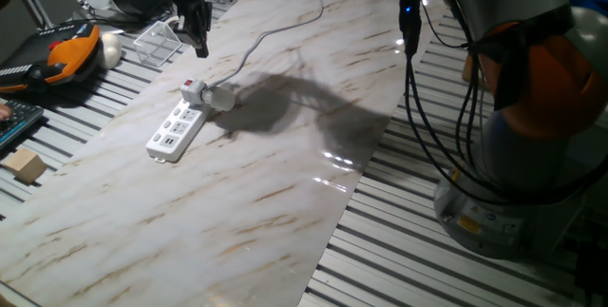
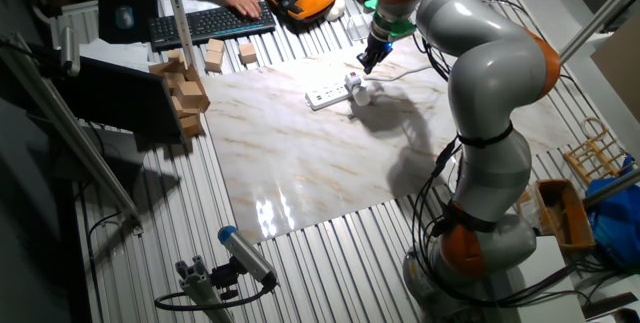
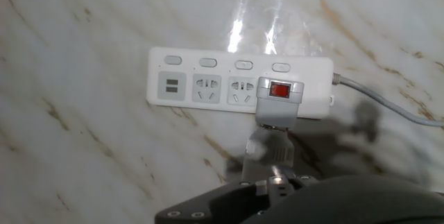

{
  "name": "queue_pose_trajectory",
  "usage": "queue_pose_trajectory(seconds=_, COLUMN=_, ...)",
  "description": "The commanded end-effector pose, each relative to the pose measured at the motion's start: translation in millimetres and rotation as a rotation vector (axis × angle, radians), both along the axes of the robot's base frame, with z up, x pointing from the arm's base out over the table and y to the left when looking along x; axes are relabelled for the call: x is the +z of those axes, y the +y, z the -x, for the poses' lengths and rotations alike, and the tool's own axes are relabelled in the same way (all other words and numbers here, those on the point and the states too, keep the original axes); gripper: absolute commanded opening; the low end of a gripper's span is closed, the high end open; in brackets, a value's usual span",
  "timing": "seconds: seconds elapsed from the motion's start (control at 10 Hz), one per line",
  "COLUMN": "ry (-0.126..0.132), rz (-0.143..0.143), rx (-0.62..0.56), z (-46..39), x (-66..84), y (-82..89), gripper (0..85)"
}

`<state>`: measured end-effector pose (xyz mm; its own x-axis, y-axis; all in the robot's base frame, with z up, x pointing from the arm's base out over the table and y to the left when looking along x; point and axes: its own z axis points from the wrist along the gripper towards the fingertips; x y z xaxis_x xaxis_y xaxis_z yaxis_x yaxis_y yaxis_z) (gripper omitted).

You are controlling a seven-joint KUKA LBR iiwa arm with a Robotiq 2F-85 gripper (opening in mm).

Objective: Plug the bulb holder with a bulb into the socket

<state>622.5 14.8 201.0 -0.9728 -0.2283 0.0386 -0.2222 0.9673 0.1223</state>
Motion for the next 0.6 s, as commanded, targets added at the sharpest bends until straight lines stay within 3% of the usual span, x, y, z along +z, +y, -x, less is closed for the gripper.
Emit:
queue_pose_trajectory(seconds=0.0, ry=0.003, rz=0.002, rx=0.002, z=0.1, x=-0.1, y=0.2, gripper=0.0)
queue_pose_trajectory(seconds=0.2, ry=0.016, rz=-0.003, rx=0.004, z=1.8, x=1.0, y=1.6, gripper=0.0)
queue_pose_trajectory(seconds=0.5, ry=0.006, rz=0.000, rx=0.007, z=2.1, x=2.0, y=3.0, gripper=0.0)
